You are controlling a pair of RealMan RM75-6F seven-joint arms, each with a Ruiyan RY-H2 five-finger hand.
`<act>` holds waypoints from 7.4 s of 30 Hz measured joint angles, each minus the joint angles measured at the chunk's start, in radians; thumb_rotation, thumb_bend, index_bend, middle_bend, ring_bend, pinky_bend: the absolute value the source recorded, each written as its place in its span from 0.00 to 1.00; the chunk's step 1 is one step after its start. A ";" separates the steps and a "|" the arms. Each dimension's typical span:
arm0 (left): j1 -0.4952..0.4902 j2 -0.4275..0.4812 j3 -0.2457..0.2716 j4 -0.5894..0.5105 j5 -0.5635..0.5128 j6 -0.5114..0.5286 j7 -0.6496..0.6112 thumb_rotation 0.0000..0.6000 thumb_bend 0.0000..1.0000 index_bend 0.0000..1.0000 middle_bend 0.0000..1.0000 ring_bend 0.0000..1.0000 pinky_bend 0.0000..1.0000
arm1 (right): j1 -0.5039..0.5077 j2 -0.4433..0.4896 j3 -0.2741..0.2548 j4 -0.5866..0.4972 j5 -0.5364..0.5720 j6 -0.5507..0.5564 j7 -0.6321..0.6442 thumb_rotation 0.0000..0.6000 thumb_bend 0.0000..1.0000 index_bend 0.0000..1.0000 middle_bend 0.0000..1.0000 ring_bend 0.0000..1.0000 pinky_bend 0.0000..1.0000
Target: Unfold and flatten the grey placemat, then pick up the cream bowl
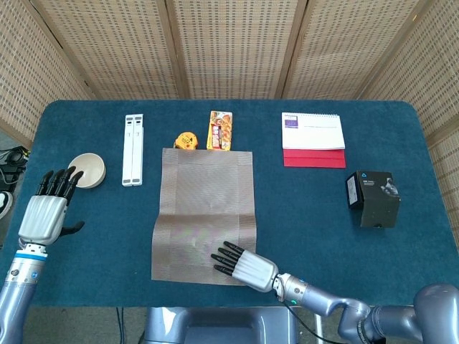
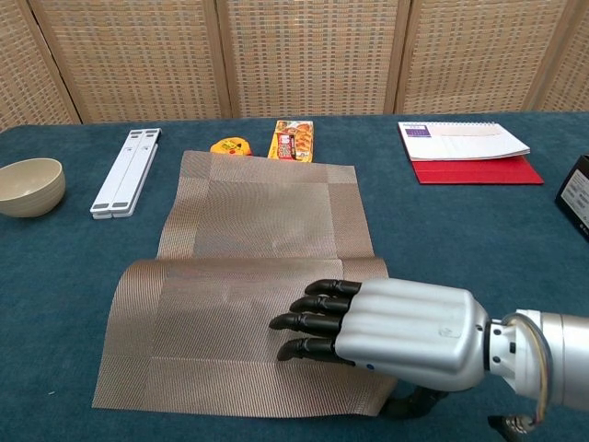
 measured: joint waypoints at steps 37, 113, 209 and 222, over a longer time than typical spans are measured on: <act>0.010 0.011 -0.001 -0.004 0.022 0.000 -0.029 1.00 0.00 0.00 0.00 0.00 0.00 | 0.001 0.044 -0.084 0.200 -0.147 0.247 0.175 1.00 0.68 0.66 0.00 0.00 0.00; -0.371 -0.397 0.204 0.600 0.468 -0.304 -0.471 1.00 0.00 0.01 0.00 0.00 0.00 | -0.443 0.300 0.105 0.148 0.288 0.589 0.458 1.00 0.00 0.03 0.00 0.00 0.00; -0.347 -0.354 0.190 0.238 0.211 -0.335 -0.077 1.00 0.46 0.74 0.00 0.00 0.00 | -0.492 0.324 0.128 0.104 0.139 0.648 0.485 1.00 0.00 0.06 0.00 0.00 0.00; -0.282 -0.255 0.239 0.006 0.087 -0.380 0.194 1.00 0.47 0.74 0.00 0.00 0.00 | -0.498 0.332 0.130 0.095 0.132 0.664 0.488 1.00 0.00 0.07 0.00 0.00 0.00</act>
